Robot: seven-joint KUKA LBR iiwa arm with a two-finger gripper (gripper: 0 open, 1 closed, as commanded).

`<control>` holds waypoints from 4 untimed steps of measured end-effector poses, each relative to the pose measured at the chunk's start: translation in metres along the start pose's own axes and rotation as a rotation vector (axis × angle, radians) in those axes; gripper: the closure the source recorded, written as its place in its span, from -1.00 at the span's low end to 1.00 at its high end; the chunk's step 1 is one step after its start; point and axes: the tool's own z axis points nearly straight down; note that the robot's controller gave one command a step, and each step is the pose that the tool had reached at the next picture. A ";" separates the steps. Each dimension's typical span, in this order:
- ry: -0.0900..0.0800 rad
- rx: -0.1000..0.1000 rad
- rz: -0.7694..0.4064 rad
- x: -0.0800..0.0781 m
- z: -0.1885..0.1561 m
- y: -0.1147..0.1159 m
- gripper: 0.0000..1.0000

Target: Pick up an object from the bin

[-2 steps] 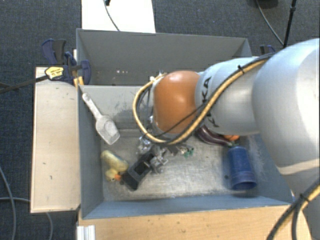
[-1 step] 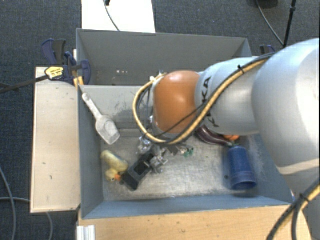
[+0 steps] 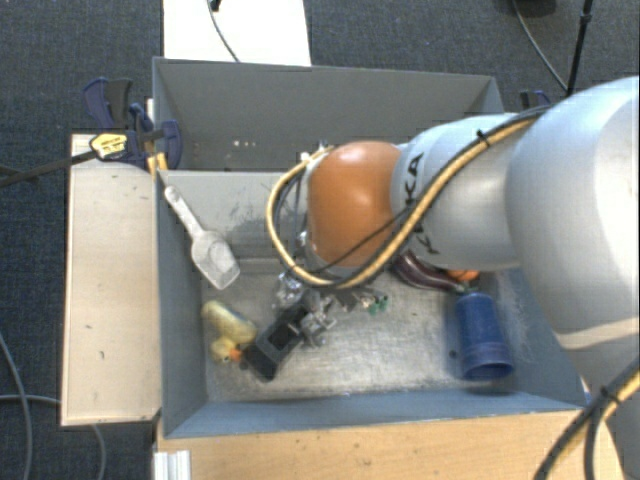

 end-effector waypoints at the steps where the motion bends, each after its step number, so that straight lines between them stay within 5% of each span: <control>1: -0.004 -0.002 0.001 0.001 -0.002 0.000 1.00; 3: -0.019 -0.008 0.003 0.001 -0.012 0.001 1.00; 4: -0.012 -0.013 0.004 0.004 -0.025 0.003 1.00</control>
Offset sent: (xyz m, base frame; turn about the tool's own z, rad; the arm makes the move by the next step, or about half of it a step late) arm 0.0001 0.0000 0.0261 -0.0001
